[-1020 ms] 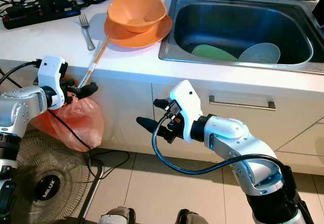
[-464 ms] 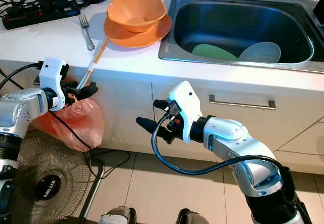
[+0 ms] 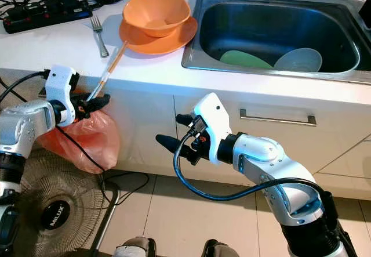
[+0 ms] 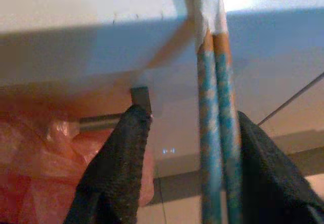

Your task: Kitchen organization

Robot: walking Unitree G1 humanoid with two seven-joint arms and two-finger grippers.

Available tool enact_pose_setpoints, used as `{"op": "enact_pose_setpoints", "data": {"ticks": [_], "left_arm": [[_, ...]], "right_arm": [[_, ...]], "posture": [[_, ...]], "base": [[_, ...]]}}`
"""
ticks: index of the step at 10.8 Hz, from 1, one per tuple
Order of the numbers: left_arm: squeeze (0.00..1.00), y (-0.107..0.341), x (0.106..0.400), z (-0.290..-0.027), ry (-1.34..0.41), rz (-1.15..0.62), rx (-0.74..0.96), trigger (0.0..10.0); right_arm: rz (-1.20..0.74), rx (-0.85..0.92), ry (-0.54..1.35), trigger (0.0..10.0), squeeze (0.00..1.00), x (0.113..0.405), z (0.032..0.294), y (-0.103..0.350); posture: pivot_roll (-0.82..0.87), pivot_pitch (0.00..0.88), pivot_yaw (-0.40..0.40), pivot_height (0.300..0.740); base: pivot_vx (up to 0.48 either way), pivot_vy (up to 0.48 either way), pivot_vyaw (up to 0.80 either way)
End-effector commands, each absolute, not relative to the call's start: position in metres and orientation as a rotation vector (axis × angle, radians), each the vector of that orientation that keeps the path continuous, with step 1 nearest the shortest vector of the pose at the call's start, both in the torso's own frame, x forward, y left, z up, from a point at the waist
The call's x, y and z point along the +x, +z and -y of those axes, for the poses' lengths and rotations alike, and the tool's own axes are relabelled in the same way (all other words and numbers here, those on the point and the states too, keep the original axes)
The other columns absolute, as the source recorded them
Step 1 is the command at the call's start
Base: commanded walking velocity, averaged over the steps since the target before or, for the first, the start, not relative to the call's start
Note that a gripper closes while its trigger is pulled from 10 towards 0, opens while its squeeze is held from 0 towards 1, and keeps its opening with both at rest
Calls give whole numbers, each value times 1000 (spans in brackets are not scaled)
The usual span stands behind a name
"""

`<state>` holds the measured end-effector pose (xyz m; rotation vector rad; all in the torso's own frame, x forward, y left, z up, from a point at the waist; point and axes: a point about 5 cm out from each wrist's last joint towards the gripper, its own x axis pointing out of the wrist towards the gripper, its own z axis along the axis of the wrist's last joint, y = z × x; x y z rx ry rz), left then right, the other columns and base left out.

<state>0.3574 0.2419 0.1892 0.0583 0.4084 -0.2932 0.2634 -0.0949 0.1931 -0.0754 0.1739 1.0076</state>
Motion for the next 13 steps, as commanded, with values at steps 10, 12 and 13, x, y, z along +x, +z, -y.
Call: {"op": "enact_pose_setpoints", "data": {"ticks": [10,12,13], "left_arm": [[0,190,360,-246,-274,-403,41,235],[0,199,361,-244,-266,-318,27,0],[0,203,360,-240,-269,-271,39,0]], "right_arm": [[-159,-81,996,10000,0,264,96,193],[-157,-78,993,10000,0,264,96,193],[-153,-75,987,10000,0,265,96,194]], "posture": [[133,147,40,740],[133,146,36,740],[133,144,33,740]], "base": [[0,0,0],[0,0,0],[0,0,0]]}}
